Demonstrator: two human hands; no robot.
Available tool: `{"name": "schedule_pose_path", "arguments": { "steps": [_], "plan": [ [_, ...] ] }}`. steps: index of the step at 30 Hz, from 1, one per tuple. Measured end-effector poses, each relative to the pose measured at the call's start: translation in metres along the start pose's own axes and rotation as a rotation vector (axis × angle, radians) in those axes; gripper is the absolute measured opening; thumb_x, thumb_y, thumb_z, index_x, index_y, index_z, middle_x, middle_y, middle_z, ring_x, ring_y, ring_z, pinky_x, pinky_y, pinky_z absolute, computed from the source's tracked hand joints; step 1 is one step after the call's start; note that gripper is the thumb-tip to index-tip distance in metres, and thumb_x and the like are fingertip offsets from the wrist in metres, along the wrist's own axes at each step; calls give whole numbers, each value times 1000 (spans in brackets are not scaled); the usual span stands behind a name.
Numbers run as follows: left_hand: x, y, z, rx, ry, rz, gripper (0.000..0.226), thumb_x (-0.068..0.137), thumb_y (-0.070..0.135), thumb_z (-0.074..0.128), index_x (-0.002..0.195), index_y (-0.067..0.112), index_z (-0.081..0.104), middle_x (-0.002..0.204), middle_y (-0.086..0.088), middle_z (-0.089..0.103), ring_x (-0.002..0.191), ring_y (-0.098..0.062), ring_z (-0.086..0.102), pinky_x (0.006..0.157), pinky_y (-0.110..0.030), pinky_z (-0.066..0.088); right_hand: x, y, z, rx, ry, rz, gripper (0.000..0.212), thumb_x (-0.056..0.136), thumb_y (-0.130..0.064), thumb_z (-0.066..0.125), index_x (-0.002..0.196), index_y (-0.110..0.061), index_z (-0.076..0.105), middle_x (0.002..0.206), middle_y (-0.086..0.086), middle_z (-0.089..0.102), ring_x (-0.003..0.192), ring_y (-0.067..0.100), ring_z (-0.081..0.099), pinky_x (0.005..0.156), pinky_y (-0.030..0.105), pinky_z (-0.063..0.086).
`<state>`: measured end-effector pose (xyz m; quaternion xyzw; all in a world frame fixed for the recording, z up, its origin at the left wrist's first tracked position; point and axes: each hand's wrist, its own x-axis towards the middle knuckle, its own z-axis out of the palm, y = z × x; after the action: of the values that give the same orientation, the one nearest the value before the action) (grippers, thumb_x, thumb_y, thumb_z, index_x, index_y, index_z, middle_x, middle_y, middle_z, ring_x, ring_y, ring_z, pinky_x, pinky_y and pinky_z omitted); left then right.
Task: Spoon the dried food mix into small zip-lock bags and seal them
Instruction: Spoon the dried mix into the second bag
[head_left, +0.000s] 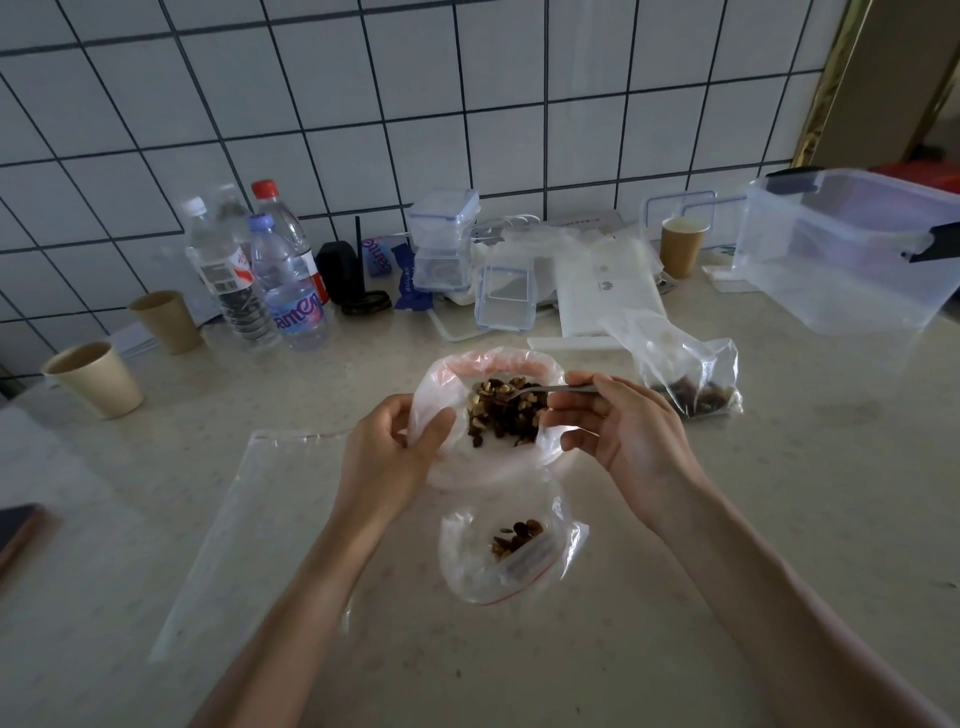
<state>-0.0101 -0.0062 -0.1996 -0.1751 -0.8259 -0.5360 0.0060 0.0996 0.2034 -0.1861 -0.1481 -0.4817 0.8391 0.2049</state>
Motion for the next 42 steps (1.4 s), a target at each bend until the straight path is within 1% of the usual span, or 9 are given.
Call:
{"name": "schedule_pose_path", "arguments": {
  "steps": [6, 11, 17, 20, 24, 31, 35, 37, 42],
  "plan": [
    [-4, 7, -16, 189, 39, 62, 67, 73, 71, 72, 123, 27, 65, 112, 20, 67, 93, 6, 63, 70, -16, 46, -3, -10, -1, -7, -20, -43, 31, 109, -10, 41, 104, 4, 68, 86, 26, 71, 73, 37, 71, 56, 36, 51],
    [-30, 7, -29, 251, 123, 166, 31, 84, 53, 77, 100, 29, 65, 90, 15, 68, 82, 1, 65, 66, -8, 45, -7, -17, 0, -32, -64, -80, 32, 110, -14, 40, 101, 3, 67, 79, 22, 68, 67, 34, 68, 52, 34, 48],
    [-67, 8, -31, 249, -171, 12, 36, 86, 64, 63, 78, 31, 73, 69, 10, 73, 60, -8, 68, 62, -24, 53, -12, -24, 1, -82, -176, -83, 36, 109, -19, 41, 88, -3, 64, 69, 18, 59, 62, 34, 63, 49, 35, 43],
    [-76, 11, -27, 182, -236, -29, 26, 92, 51, 70, 80, 28, 76, 66, 4, 73, 61, -14, 70, 71, -40, 61, -16, -24, 2, -172, -233, -77, 39, 109, -21, 41, 83, -7, 65, 64, 15, 58, 60, 32, 61, 49, 33, 44],
    [-81, 17, -22, 185, -212, 9, 12, 94, 32, 73, 83, 28, 76, 67, 3, 74, 64, -17, 72, 75, -45, 61, -21, -25, 3, -321, -333, -82, 37, 110, -22, 41, 86, -4, 62, 61, 13, 55, 57, 31, 58, 49, 34, 41],
    [-91, 29, -18, 154, -125, 93, 12, 95, 26, 72, 84, 28, 71, 64, 5, 73, 57, -15, 70, 66, -41, 58, -31, -24, 10, -554, -602, -216, 43, 114, -21, 34, 86, -2, 61, 60, 7, 53, 54, 29, 52, 47, 37, 37],
    [-95, 30, -19, 131, -123, 91, 12, 96, 25, 72, 84, 28, 69, 64, 6, 73, 57, -14, 70, 65, -40, 60, -32, -15, 15, -680, -716, -264, 42, 113, -17, 33, 89, 3, 61, 63, 1, 58, 54, 13, 52, 52, 18, 38],
    [-95, 30, -19, 125, -118, 101, 10, 95, 25, 72, 85, 28, 68, 64, 7, 73, 57, -13, 71, 63, -35, 60, -34, -11, 16, -723, -732, -260, 42, 113, -16, 35, 89, 5, 62, 62, -5, 58, 52, 2, 50, 53, 11, 38],
    [-93, 27, -22, 169, -59, 159, 12, 93, 23, 74, 86, 30, 68, 62, 9, 71, 56, -9, 69, 58, -16, 50, -34, -10, 15, -749, -723, -288, 42, 113, -18, 37, 88, 2, 63, 62, -8, 58, 53, 2, 50, 55, 11, 38]
  ]
}}
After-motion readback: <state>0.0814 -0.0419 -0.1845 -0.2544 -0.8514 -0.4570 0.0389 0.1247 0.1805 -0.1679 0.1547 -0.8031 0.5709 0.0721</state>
